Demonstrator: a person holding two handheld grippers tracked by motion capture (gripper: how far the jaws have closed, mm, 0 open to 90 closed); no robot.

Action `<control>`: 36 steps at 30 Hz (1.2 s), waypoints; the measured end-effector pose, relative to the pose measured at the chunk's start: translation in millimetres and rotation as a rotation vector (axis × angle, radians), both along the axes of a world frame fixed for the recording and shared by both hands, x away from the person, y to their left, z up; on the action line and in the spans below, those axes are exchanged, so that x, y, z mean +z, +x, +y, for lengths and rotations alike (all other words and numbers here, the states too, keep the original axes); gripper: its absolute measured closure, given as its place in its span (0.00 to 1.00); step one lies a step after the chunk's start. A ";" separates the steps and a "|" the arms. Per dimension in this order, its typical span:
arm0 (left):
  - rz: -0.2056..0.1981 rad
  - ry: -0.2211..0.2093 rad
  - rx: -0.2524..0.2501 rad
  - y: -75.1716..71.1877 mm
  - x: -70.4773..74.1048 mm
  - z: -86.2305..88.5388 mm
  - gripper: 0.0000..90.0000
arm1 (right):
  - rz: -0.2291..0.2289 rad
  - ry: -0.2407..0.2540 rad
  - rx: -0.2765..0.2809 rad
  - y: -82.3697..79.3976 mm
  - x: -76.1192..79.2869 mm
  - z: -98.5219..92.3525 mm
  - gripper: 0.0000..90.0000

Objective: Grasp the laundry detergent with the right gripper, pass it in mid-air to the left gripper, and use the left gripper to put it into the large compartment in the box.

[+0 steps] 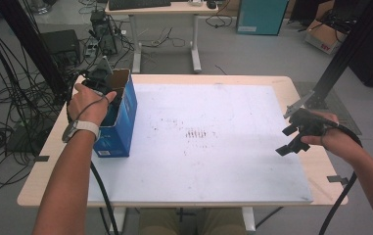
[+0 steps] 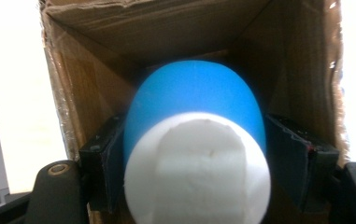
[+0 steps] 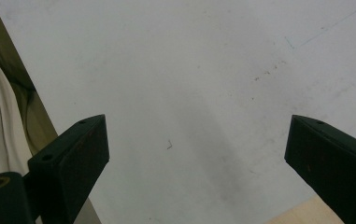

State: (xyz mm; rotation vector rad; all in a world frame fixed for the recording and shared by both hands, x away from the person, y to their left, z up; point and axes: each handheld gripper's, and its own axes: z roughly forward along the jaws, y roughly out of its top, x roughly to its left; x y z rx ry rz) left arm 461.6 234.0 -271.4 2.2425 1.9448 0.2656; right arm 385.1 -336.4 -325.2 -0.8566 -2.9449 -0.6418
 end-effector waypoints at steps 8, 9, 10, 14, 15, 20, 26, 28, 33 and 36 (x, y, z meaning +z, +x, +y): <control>-0.030 -0.034 -0.014 -5.3 15.2 3.7 0.21 | 0.001 0.000 0.010 0.0 1.4 2.1 0.07; -0.038 -0.041 -0.016 -5.9 17.1 3.3 0.19 | -0.004 0.005 0.007 -0.3 1.6 2.5 0.07; -0.046 -0.051 -0.026 -7.0 20.9 2.7 0.18 | 0.000 0.003 0.006 -0.4 2.3 2.7 0.07; -0.087 -0.056 -0.045 -10.9 36.8 -0.1 0.17 | -0.007 0.001 0.010 -0.5 5.5 2.9 0.07; -0.092 -0.055 -0.049 -11.5 39.7 -0.7 0.16 | -0.009 0.000 0.007 -1.0 6.7 3.3 0.07; -0.130 -0.045 -0.087 -14.9 60.4 -5.4 0.15 | -0.004 0.013 0.008 -2.8 11.3 5.5 0.07; -0.178 -0.017 -0.157 -18.8 85.9 -16.2 0.12 | -0.017 0.010 0.012 -2.5 15.7 4.6 0.07; -0.193 -0.019 -0.185 -20.0 93.3 -20.7 0.11 | -0.017 0.011 0.010 -2.7 17.0 4.5 0.07; -0.214 -0.019 -0.254 -22.1 107.7 -34.8 0.11 | -0.015 0.008 0.006 -2.2 19.8 4.8 0.07; -0.213 -0.012 -0.311 -21.1 114.1 -44.5 0.10 | -0.023 0.014 0.004 -2.0 21.5 4.4 0.07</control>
